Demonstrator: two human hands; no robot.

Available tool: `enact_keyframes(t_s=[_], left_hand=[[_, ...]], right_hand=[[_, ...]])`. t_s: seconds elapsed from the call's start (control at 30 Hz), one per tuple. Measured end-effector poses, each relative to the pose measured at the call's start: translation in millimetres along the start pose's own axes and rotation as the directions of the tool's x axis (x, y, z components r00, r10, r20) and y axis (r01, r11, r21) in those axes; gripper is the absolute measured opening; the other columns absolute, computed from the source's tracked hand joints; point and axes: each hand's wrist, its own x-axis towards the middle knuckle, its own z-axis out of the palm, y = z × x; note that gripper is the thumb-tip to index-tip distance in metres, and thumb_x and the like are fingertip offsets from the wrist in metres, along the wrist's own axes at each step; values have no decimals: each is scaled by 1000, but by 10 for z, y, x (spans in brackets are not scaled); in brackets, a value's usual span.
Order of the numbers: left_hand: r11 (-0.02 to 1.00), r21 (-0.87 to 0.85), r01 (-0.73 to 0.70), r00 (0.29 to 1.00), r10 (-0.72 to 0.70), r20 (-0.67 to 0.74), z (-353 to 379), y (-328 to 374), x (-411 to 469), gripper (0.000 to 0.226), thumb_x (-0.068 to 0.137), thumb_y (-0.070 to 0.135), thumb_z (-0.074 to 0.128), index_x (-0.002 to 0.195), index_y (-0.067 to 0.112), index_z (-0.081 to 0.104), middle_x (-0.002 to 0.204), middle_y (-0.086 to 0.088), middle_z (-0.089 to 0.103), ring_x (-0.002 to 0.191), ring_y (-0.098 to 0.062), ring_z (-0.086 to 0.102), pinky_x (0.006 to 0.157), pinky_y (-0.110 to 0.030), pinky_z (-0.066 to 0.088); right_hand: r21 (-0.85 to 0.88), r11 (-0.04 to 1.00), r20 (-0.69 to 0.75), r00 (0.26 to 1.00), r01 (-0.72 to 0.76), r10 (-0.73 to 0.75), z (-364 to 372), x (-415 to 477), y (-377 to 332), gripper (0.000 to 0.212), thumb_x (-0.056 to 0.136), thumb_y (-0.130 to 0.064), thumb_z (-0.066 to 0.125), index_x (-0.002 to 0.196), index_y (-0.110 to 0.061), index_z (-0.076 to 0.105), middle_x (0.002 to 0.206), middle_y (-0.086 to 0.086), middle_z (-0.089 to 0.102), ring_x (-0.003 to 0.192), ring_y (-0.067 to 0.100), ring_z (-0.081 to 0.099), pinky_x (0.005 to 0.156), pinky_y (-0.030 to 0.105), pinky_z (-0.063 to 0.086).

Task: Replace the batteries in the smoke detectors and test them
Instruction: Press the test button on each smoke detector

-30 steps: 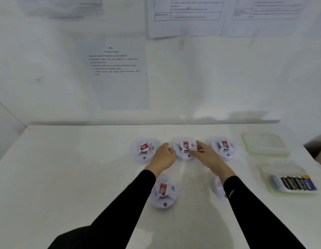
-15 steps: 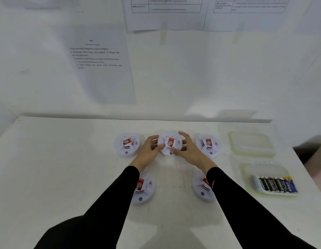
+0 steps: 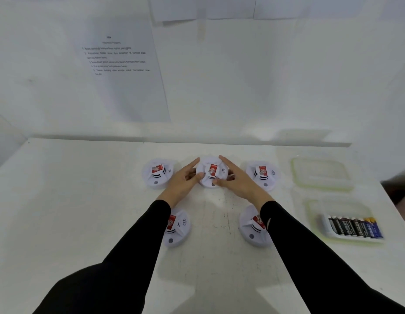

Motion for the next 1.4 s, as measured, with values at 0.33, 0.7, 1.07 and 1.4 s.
enact_keyframes(t_s=[0.33, 0.7, 1.07, 1.4], left_hand=[[999, 4, -39, 999, 39, 20, -24, -42, 41, 57, 96, 27, 65, 149, 33, 43, 137, 5, 62, 125, -8, 57, 111, -33, 43], [999, -2, -39, 999, 39, 27, -31, -23, 70, 57, 96, 24, 64, 149, 29, 43, 133, 3, 64, 123, -9, 59, 110, -33, 44], [999, -10, -41, 998, 42, 40, -34, -7, 39, 56, 97, 22, 63, 149, 32, 43, 133, -2, 65, 124, -11, 58, 101, -18, 43], [998, -37, -52, 998, 52, 20, -33, 32, 18, 55, 96, 19, 65, 147, 29, 47, 127, -2, 68, 120, -12, 61, 101, -20, 46]], right_hand=[[-15, 999, 9, 999, 39, -39, -23, 36, 8, 84, 81, -23, 77, 149, -32, 27, 131, 2, 53, 86, -1, 54, 62, 8, 45], [-18, 999, -15, 1000, 26, -27, -7, 52, -11, 85, 81, -24, 77, 149, -33, 27, 124, -1, 54, 92, 4, 56, 69, 11, 45], [68, 998, -20, 1000, -12, 13, -99, -22, 49, 45, 101, -24, 47, 143, -39, 39, 104, 12, 61, 91, 15, 58, 93, 27, 48], [80, 997, -35, 999, 11, -8, -70, -23, 49, 44, 103, -18, 42, 143, -34, 39, 93, 3, 57, 84, 12, 56, 90, 24, 48]])
